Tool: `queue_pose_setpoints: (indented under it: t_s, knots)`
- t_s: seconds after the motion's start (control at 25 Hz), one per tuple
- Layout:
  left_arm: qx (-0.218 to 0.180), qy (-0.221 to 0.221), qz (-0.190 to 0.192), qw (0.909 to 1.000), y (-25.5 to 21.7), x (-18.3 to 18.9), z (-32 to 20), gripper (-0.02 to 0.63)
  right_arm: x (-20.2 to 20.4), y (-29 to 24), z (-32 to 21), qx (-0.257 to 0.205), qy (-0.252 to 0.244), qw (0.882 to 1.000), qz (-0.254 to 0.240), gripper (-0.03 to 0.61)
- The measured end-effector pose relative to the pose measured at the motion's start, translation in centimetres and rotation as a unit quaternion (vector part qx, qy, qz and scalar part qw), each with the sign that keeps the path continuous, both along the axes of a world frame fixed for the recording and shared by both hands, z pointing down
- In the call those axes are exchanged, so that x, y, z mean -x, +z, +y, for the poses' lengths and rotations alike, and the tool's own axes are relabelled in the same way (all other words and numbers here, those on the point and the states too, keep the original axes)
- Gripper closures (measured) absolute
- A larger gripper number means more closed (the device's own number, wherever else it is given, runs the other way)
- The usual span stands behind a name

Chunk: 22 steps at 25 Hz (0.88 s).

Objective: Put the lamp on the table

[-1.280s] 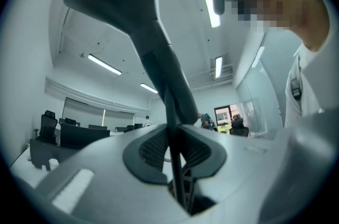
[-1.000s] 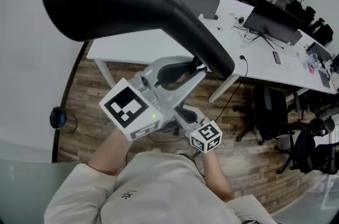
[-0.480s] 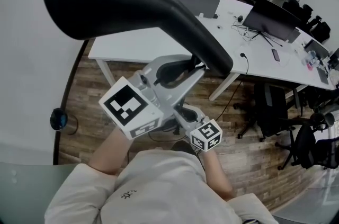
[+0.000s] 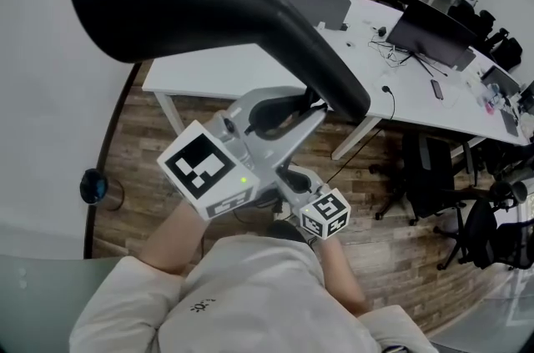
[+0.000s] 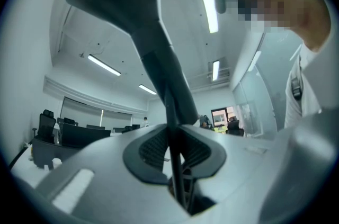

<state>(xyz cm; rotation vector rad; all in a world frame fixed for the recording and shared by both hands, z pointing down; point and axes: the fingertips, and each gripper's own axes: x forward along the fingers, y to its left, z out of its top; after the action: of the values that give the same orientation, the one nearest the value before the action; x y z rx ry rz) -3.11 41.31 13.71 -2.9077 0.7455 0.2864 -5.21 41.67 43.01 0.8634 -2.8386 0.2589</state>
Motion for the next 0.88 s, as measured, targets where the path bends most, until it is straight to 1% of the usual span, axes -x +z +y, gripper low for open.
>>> queue_pose_setpoints:
  t_s: [0.32, 0.64, 0.88]
  knots:
    - [0.000, -0.010, -0.001, 1.0000, 0.5, 0.3, -1.6, 0.566, 0.3, 0.5, -1.7, 0.002, -0.011, 1.000, 0.001, 0.526]
    - [0.002, -0.019, -0.002, 0.9998, 0.8, 0.4, -4.9, 0.568, 0.6, 0.9, -4.8, 0.004, -0.025, 1.000, -0.001, 0.526]
    - [0.006, -0.025, 0.000, 0.9997, 0.6, 0.2, -8.3, 0.568, 0.2, 0.6, -8.0, 0.003, -0.024, 1.000, -0.006, 0.526]
